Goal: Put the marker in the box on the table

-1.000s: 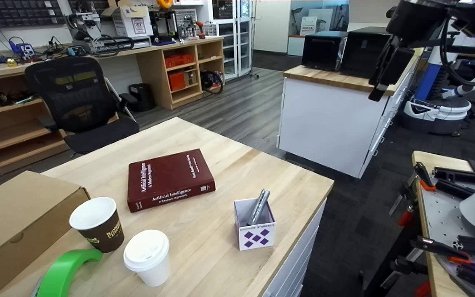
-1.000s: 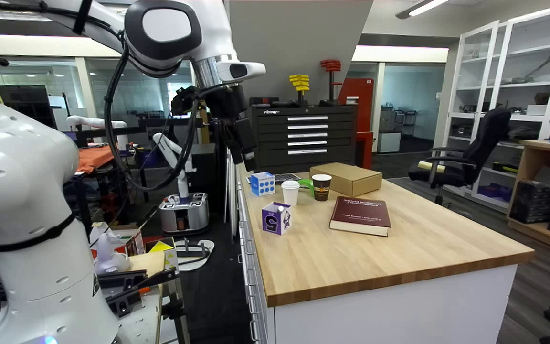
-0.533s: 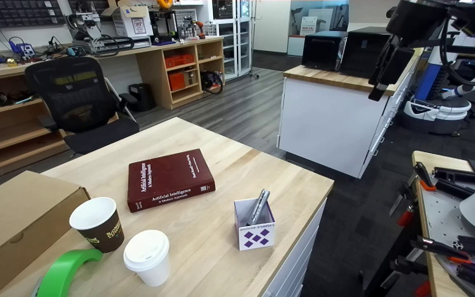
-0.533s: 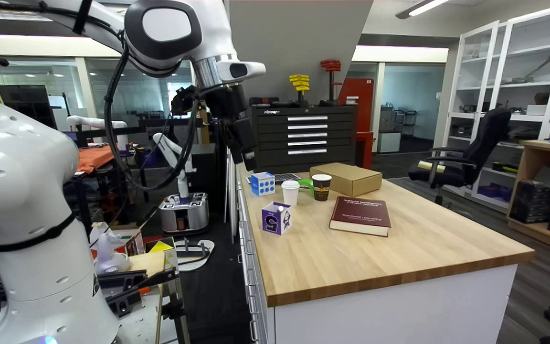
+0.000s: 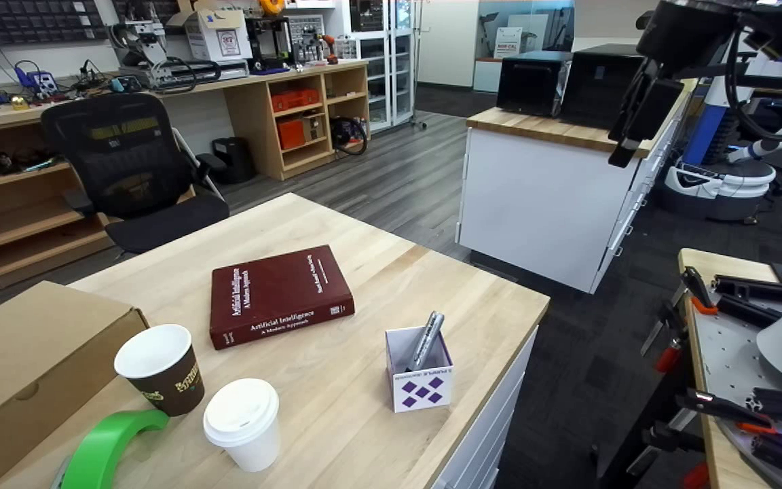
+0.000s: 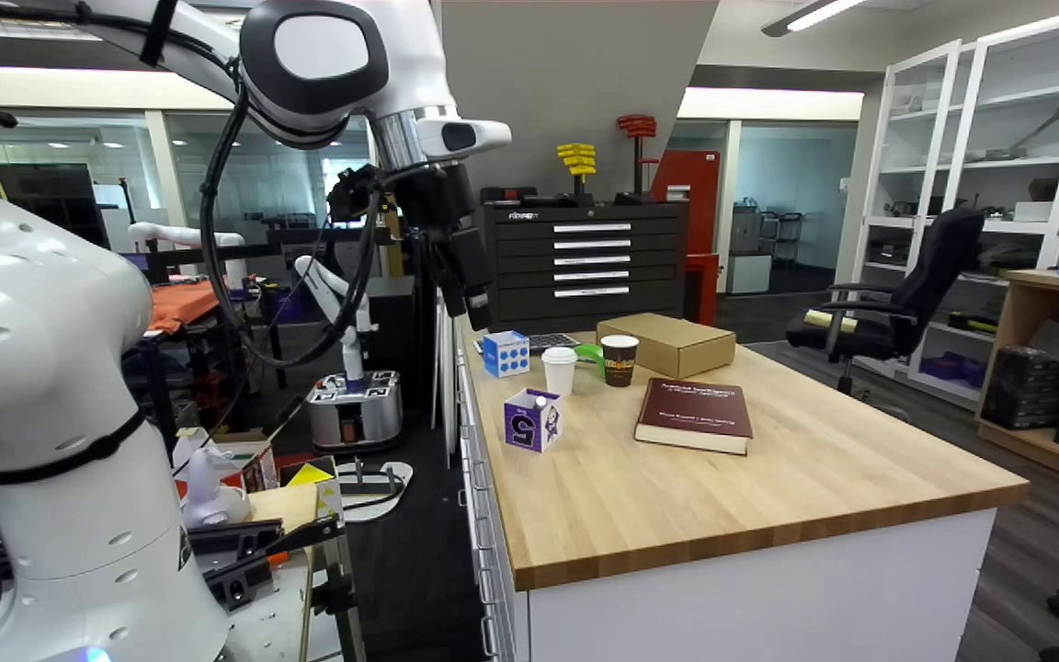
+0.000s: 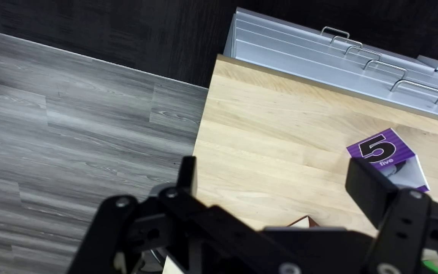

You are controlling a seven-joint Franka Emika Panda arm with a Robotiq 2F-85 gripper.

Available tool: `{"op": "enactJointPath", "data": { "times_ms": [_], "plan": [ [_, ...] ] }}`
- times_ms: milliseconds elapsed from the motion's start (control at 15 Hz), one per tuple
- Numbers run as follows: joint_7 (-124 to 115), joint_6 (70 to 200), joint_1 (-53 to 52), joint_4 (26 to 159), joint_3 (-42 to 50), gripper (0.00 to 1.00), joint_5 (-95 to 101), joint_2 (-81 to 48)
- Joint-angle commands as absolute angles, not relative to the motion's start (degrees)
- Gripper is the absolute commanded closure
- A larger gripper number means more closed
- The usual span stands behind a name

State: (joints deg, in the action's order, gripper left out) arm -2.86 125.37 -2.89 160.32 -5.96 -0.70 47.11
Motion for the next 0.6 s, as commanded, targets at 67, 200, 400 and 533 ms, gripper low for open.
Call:
{"op": "enactJointPath", "data": {
  "times_ms": [67, 200, 400, 533],
  "plan": [
    [-2.74, 123.15, -3.42, 159.84, -5.47, 0.00, -0.35, 46.92],
    [-2.75, 122.91, -3.43, 159.81, -5.47, 0.00, -0.36, 46.92],
    [-2.76, 122.99, -3.43, 159.83, -5.46, 0.00, -0.39, 46.93],
    [-2.78, 123.35, -3.46, 159.90, -5.44, 0.00, -0.45, 46.96]
  ]
}}
